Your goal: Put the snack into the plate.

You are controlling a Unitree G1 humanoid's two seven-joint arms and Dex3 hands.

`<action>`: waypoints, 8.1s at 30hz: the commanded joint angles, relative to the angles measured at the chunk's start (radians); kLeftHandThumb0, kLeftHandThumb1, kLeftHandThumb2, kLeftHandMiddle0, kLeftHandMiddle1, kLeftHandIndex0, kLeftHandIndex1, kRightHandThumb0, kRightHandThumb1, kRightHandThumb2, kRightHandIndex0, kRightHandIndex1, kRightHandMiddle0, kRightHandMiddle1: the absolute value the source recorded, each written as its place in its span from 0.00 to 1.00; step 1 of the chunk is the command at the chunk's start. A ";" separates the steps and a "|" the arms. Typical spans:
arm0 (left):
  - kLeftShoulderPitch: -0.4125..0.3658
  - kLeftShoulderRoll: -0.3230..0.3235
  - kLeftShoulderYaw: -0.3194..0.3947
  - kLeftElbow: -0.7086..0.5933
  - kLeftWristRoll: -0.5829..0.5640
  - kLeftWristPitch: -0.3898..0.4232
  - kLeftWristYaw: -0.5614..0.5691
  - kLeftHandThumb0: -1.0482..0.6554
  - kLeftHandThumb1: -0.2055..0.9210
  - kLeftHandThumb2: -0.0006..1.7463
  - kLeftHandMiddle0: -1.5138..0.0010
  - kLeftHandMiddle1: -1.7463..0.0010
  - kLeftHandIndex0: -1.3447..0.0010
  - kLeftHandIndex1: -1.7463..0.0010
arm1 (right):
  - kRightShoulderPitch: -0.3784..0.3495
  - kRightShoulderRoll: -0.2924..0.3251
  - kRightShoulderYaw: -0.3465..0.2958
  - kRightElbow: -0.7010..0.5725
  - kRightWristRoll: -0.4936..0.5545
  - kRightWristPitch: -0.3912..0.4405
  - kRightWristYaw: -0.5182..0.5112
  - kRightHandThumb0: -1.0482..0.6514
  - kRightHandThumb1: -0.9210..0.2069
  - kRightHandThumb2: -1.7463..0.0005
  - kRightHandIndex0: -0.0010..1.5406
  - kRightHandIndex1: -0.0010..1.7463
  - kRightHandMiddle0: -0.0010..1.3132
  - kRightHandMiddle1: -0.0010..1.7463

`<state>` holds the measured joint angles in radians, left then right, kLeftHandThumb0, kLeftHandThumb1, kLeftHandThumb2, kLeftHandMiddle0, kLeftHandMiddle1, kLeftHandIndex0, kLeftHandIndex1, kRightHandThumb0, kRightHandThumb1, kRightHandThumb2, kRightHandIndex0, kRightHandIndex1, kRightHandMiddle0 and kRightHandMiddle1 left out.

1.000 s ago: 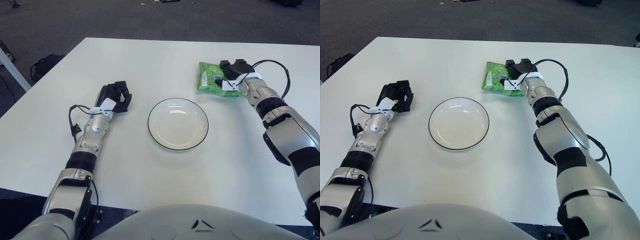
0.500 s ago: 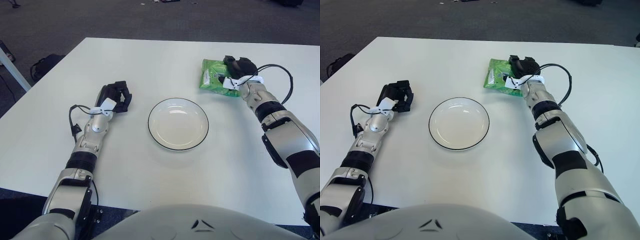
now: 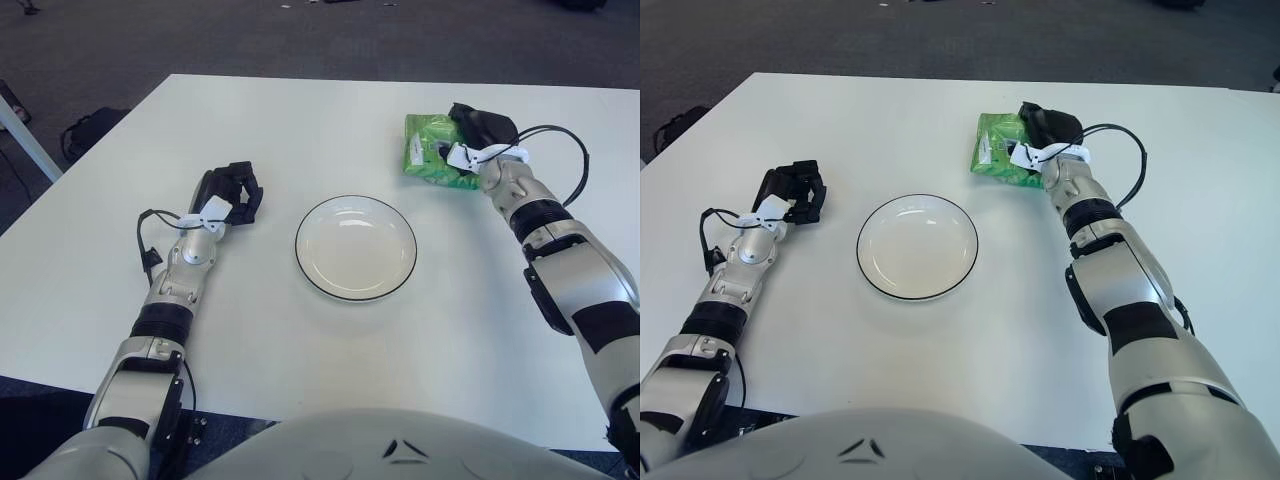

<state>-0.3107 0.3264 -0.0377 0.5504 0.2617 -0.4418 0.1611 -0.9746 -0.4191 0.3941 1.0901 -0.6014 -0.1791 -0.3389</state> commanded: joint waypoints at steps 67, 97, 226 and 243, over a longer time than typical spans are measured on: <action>0.076 -0.031 -0.050 0.115 0.044 0.016 0.039 0.33 0.68 0.62 0.10 0.00 0.17 0.00 | 0.412 0.066 0.022 -1.042 0.248 -0.162 0.842 0.61 0.74 0.13 0.51 1.00 0.51 0.87; 0.062 -0.029 -0.045 0.153 0.034 0.001 0.033 0.32 0.68 0.63 0.09 0.00 0.16 0.00 | 0.267 -0.033 0.017 -0.885 0.300 -0.355 1.080 0.19 0.44 0.63 0.00 0.00 0.00 0.01; 0.045 -0.082 0.082 0.172 -0.255 0.049 -0.220 0.33 0.47 0.75 0.12 0.00 0.48 0.00 | 0.738 0.294 -0.618 -0.480 0.642 -0.071 0.204 0.61 0.49 0.31 0.44 0.88 0.27 1.00; 0.063 -0.124 0.126 0.096 -0.337 0.164 -0.248 0.34 0.50 0.73 0.13 0.00 0.56 0.00 | 0.759 0.269 -0.564 -0.540 0.605 -0.019 0.222 0.61 0.58 0.21 0.46 0.97 0.29 1.00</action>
<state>-0.3499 0.2569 0.1038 0.6003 -0.0754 -0.3303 -0.0750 -0.3389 -0.1784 -0.1835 0.5036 0.0134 -0.2177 -0.1264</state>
